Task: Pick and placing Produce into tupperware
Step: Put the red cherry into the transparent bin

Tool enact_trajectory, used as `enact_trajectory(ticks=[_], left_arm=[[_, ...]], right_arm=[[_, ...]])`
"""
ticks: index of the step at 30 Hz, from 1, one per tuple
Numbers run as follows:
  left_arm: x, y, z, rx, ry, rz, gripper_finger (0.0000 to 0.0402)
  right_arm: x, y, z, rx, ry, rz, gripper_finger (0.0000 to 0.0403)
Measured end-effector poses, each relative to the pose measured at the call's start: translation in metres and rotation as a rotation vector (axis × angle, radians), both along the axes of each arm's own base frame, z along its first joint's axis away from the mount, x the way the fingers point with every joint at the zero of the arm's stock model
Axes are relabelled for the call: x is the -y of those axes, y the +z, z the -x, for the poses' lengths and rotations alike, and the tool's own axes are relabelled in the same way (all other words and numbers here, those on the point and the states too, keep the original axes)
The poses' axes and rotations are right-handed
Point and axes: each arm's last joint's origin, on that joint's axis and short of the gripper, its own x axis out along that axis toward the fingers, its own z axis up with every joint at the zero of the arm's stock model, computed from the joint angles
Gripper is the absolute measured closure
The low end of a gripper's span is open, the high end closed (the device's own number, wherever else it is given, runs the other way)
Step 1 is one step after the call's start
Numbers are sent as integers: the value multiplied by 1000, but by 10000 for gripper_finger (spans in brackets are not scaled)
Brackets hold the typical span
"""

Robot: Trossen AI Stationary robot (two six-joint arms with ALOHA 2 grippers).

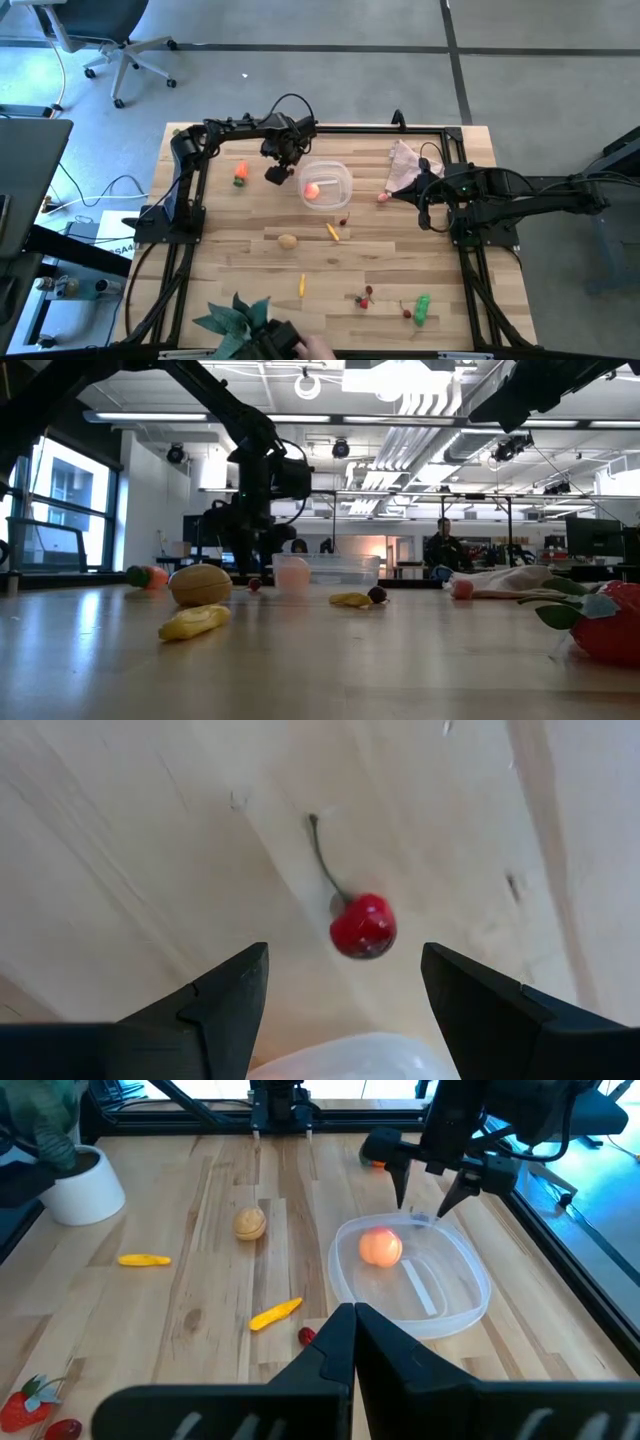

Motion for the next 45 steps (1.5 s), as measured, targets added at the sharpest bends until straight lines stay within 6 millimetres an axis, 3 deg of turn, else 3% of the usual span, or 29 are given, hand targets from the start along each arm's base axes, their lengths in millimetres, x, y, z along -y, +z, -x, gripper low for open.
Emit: enact_trajectory(ticks=[9, 14, 27, 37, 45], left_arm=[[0, -1, 0, -2, -37, -13, 149], [2, -18, 2, 32, -53, -23, 149], [0, -16, 2, 10, -84, -65, 150], [0, -16, 1, 13, -101, -67, 216], [1, -16, 2, 3, -100, -59, 222]], right_arm=[[0, 0, 0, 0, 0, 0, 402], [0, 0, 0, 0, 0, 0, 402], [0, 0, 0, 0, 0, 0, 402], [0, 0, 0, 0, 0, 0, 402], [0, 0, 0, 0, 0, 0, 402]])
